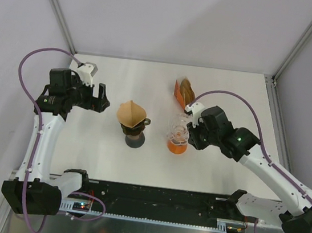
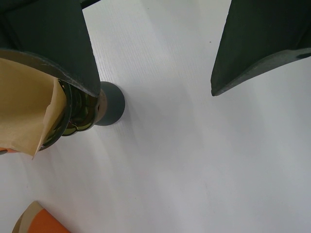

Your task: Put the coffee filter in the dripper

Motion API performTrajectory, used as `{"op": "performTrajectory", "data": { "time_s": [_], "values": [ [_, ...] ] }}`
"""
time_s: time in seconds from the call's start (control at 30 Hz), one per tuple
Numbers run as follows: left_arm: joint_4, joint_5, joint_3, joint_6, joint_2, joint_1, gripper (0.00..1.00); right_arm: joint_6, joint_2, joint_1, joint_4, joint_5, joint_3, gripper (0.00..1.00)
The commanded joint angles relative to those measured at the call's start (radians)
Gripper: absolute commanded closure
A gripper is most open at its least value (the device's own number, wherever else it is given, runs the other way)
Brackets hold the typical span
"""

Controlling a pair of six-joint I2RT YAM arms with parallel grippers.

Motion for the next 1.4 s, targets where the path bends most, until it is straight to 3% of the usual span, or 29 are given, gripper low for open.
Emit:
{"op": "performTrajectory", "data": {
  "time_s": [0.0,0.43,0.77,0.9,1.0,1.13,1.37],
  "values": [
    [0.011,0.008,0.012,0.015,-0.024,0.008,0.00,-0.019,0.027,0.006,-0.009,0.030,0.063,1.00],
    [0.012,0.007,0.015,0.017,-0.018,0.009,0.00,-0.056,0.084,0.017,-0.073,0.098,0.140,1.00],
    [0.012,0.009,0.015,0.018,-0.015,0.009,0.00,-0.065,0.115,0.019,-0.083,0.053,0.142,0.99],
    [0.011,0.009,0.014,0.019,-0.018,0.008,0.00,-0.068,0.117,0.020,-0.080,0.052,0.142,0.86],
    [0.012,0.009,0.013,0.019,-0.019,0.008,0.00,-0.069,0.113,0.020,-0.083,0.054,0.142,0.67],
    [0.012,0.008,0.013,0.019,-0.018,0.009,0.00,-0.073,0.084,0.019,-0.078,0.051,0.142,0.50],
    [0.012,0.009,0.013,0.020,-0.019,0.009,0.01,-0.087,0.021,0.016,-0.071,-0.002,0.170,0.38]
  ]
}}
